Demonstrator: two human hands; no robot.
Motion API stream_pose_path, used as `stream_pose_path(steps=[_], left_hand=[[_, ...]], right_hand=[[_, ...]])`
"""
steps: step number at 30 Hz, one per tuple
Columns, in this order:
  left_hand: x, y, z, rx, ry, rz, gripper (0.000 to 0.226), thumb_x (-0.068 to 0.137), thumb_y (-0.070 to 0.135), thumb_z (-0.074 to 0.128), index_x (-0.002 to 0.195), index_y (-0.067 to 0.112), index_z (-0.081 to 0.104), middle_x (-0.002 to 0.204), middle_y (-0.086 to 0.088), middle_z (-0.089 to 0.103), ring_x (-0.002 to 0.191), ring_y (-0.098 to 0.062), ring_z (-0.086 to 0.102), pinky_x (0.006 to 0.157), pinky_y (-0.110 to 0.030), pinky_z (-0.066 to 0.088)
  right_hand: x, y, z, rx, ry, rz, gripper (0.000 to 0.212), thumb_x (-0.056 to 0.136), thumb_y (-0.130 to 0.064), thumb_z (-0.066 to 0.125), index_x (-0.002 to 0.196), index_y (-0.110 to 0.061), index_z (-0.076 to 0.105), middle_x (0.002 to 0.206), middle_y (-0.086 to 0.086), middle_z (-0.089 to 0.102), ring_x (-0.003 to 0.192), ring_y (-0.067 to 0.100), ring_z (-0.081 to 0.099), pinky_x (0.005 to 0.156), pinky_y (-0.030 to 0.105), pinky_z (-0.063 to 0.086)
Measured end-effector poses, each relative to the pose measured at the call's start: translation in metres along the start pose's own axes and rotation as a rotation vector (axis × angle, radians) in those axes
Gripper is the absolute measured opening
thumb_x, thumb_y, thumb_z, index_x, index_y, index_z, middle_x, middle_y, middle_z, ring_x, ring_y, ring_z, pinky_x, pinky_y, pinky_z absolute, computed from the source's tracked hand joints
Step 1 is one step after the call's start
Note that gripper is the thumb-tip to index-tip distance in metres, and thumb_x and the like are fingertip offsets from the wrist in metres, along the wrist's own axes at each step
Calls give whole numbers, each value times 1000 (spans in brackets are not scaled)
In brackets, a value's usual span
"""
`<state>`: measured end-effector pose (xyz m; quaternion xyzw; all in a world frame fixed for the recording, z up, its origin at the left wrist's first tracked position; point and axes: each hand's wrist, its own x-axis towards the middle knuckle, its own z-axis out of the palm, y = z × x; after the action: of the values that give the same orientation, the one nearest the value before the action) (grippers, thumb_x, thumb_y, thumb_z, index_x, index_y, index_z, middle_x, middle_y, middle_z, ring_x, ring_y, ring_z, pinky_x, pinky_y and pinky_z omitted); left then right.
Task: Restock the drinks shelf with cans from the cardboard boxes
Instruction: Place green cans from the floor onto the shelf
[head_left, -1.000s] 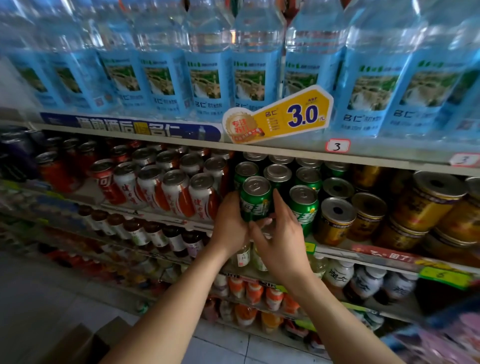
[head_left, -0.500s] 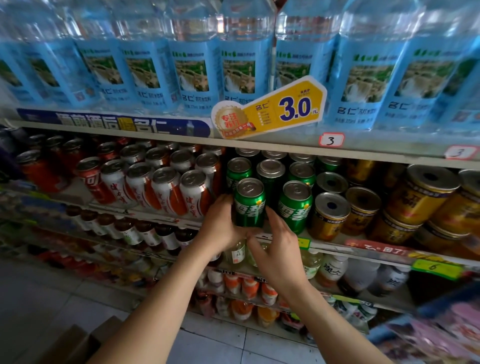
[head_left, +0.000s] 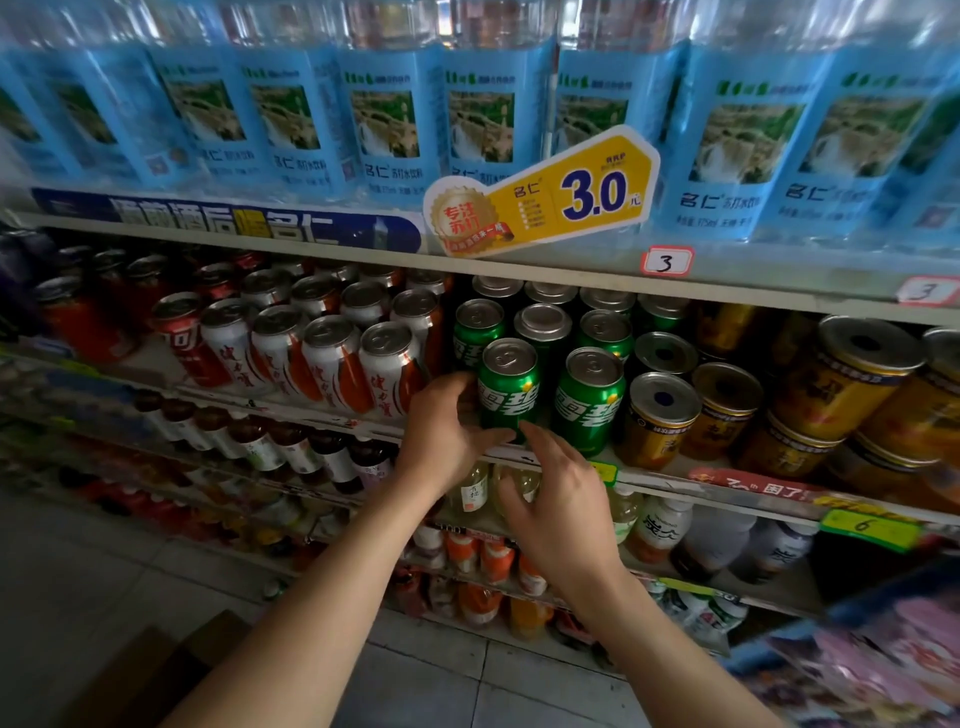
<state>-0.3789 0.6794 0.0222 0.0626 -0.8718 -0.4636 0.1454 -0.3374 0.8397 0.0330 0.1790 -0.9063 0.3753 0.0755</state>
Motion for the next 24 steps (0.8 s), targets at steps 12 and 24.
stream_pose_path(steps=[12,24], left_hand=[[-2,12,10,-85,16,-7,56,61,26,91,110,20,64,95,12,69,87,3,67,76,-20,58],[-43,-2,-27,-86,153,-1,46,83,14,75,126,18,60,116,6,67,104,-5,65,83,-18,55]], right_hand=[[-1,15,2,-53,-5,-64,51,82,-27,62,132,-16,55,127,3,62,118,23,56,96,41,51],[-4,3,5,176,72,-239,29,83,-15,67,112,-15,67,104,0,69,96,16,65,79,30,54]])
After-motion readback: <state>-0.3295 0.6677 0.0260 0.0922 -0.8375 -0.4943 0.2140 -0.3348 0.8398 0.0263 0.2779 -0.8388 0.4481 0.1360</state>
